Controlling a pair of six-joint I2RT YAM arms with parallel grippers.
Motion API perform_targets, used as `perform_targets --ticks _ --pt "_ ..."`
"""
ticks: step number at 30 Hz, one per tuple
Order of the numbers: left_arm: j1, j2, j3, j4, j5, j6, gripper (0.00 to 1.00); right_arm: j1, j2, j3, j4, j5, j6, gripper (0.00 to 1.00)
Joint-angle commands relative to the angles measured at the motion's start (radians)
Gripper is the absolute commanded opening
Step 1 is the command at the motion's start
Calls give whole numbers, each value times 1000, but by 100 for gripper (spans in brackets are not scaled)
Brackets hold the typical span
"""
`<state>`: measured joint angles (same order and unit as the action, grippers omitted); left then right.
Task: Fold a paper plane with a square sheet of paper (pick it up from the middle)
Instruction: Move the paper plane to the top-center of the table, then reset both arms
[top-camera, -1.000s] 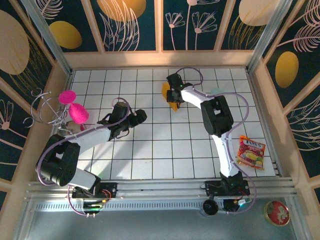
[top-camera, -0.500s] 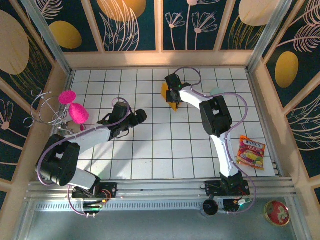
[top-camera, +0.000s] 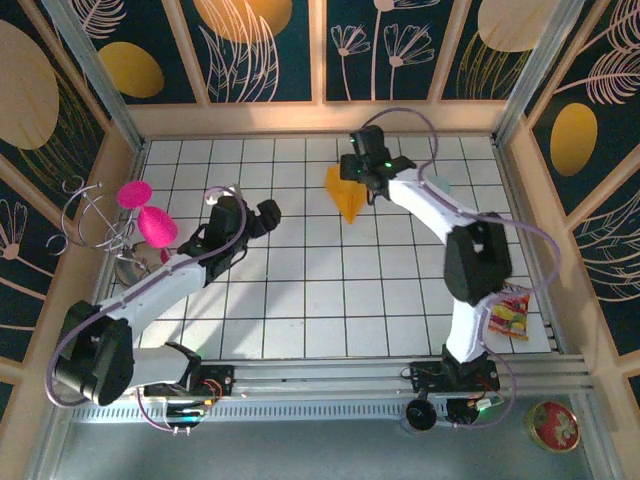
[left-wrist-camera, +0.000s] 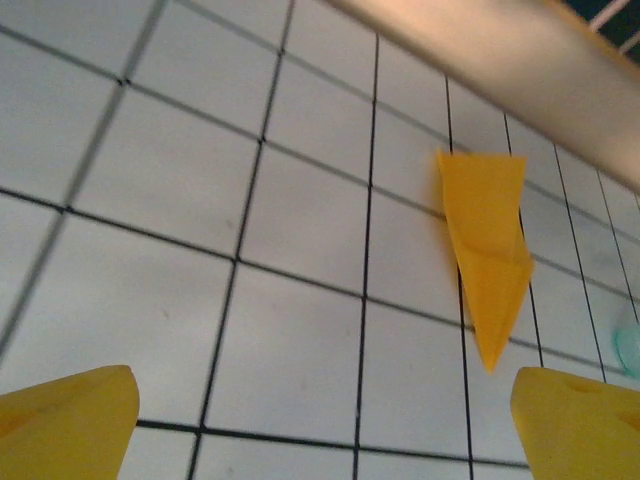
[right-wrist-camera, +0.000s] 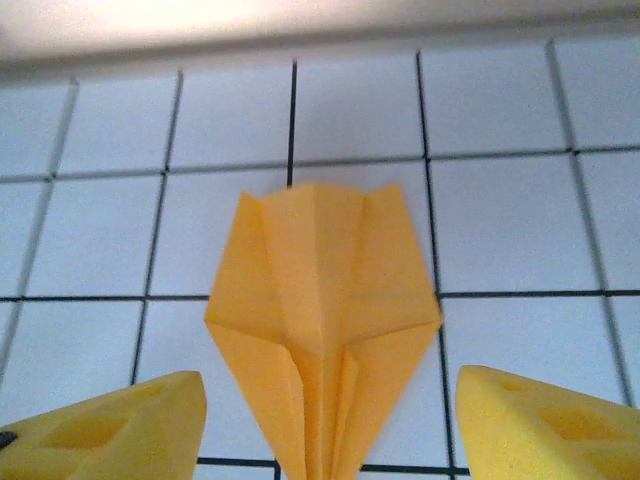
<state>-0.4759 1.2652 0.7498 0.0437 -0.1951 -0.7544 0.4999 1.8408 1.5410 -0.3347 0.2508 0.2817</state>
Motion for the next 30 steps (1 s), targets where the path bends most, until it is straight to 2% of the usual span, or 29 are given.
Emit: perform_targets --ticks 1,5,8,11,16,21,23,25,30 --pt "8 -65 -21 30 -214 94 96 -29 -156 -156 131 87 29 70" --pt "9 -143 -81 89 -419 191 96 -73 -370 -375 254 213 32 74" --pt "16 -190 -154 193 -535 293 97 -108 -508 -535 340 331 25 89" --pt "19 -233 -271 383 -623 404 99 -152 -603 -662 412 424 14 98" --pt "49 -240 -390 586 -681 555 99 -260 -664 -849 531 447 9 99" --pt "133 -208 -471 719 -618 613 99 -346 -687 -1005 715 393 -30 98" --pt "176 -202 -499 760 -549 613 99 -366 -690 -1063 810 386 -80 98" --pt "218 -188 -522 799 -489 610 99 -392 -689 -1126 913 324 -143 98" --pt "298 -86 -544 912 -338 624 99 -457 -617 -1201 1067 221 -154 98"
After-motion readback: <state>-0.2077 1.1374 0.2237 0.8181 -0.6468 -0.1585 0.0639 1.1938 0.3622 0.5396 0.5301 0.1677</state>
